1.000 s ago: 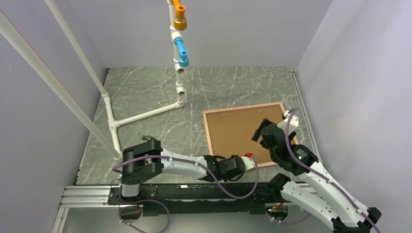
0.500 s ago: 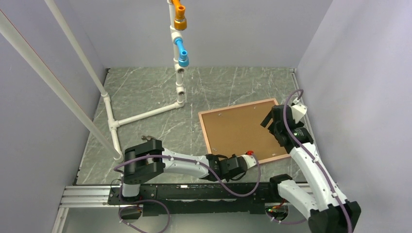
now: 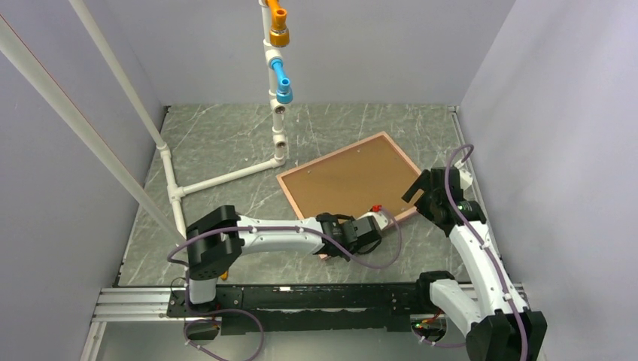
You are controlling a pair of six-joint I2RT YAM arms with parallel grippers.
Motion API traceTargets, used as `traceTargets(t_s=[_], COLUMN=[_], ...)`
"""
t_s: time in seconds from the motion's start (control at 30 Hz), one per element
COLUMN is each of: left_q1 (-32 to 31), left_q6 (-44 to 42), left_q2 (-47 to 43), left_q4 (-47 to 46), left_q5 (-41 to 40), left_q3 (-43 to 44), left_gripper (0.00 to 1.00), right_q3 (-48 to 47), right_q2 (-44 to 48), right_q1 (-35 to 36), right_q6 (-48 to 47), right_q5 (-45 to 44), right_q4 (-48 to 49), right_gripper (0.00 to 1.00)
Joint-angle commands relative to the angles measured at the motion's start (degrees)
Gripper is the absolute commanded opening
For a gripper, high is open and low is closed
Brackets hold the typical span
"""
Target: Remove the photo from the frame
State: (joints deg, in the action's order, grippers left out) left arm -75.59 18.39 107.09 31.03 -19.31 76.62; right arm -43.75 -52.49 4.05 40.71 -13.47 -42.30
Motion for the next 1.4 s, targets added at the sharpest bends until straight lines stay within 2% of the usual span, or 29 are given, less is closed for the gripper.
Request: traceTargets(t_s=[0.0,0.23,0.37,0.5,0.7,0.83,1.0,1.1,1.17,1.3,1.37], left_q1=[1.9,2.1,2.1,2.1,2.1,2.1,2.1,2.1,2.1,2.2,2.7], left_q6=[2.8,2.4,2.5,3.0,3.6,4.1,5.2,5.7,6.0,6.3,6.7], left_q2=[-6.7,-7.4,-7.1,-7.1,-7.2,-7.6,-7.9,-7.9,-8.0,-8.4,-8.8], left_q4=[1.9,3.2,3.7,3.7,2.7,1.5,-0.2,-1.4,-2.0,-2.1,-0.8], left_q5=[-1.2,0.8,1.5,2.5,3.8,4.5,6.0,7.4,8.1,10.0,11.1], left_q3=[6.0,9.7,10.7,11.1,11.1,10.9,10.1,9.8,9.7,10.7,12.1], left_gripper=[0.0,0.0,0.0,0.0,0.0,0.0,0.0,0.0,0.0,0.0,0.1], right_q3=[5.5,16.9,20.6,22.2,23.3,23.0,23.3,22.4,21.4,17.2,14.3], right_q2=[4.5,6.9,5.7,5.5,5.6,3.4,2.6,3.7,4.0,3.7,3.7], right_q1=[-0.3,-0.3,-0.3,-0.2,-0.3,-0.2,0.0,0.1,0.1,0.1,0.1], right_q6=[-0.9,1.6,5.1,9.0,11.8,12.4,15.3,16.0,15.4,11.8,9.5], right_q5=[12.5,31.3,36.8,35.8,32.6,33.0,31.8,28.3,27.6,24.3,21.8], right_q4=[5.9,24.3,34.0,39.0,42.0,44.5,44.7,42.6,42.6,36.1,32.5], right_gripper=[0.97,0.97,0.96,0.93,0.83,0.67,0.65,0.51,0.37,0.0,0.0])
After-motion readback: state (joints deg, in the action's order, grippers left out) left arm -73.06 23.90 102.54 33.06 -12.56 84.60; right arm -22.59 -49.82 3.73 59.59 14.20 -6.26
